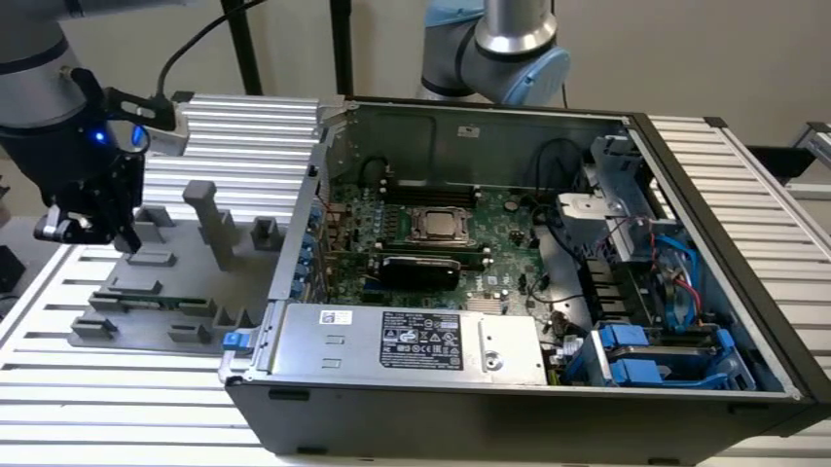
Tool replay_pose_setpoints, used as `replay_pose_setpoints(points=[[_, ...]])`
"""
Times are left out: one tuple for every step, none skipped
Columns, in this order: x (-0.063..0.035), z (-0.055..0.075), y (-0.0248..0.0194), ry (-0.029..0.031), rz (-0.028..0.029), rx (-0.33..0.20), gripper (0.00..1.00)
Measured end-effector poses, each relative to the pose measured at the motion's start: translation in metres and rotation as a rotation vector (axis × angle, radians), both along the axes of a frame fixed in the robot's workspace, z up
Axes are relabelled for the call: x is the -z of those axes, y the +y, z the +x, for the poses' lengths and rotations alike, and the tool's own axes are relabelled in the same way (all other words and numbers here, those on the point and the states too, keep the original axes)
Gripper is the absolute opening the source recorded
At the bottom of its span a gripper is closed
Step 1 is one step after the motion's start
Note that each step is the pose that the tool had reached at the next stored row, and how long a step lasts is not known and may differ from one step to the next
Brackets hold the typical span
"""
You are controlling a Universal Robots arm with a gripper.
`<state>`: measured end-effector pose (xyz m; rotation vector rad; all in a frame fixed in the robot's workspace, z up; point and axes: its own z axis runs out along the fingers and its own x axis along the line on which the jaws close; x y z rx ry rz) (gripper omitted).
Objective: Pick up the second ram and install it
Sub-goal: 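Pick up the second ram and move it above second insertion slot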
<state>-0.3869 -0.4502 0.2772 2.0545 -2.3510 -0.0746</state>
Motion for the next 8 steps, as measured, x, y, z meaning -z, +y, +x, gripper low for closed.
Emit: replay_pose_setpoints(points=[[0.0013,0.0001,-0.0008,0.0000,0.0000,-0.004,0.00],[0.0027,0.0003,-0.0017,-0.0001,0.0001,-0.009,0.00],[0.0039,0.0005,-0.0027,-0.0002,0.0001,-0.012,0.00],[0.0051,0.0008,-0.0038,-0.0003,0.0002,-0.015,0.00],[0.0062,0.0014,-0.0047,-0.0006,0.0002,-0.018,0.00],[0.0074,0.0019,-0.0056,-0.0009,0.0001,-0.021,0.00],[0.0086,0.0025,-0.0062,-0.0014,0.0001,-0.026,0.00],[0.0097,0.0030,-0.0067,-0.0016,0.0001,-0.030,1.00]])
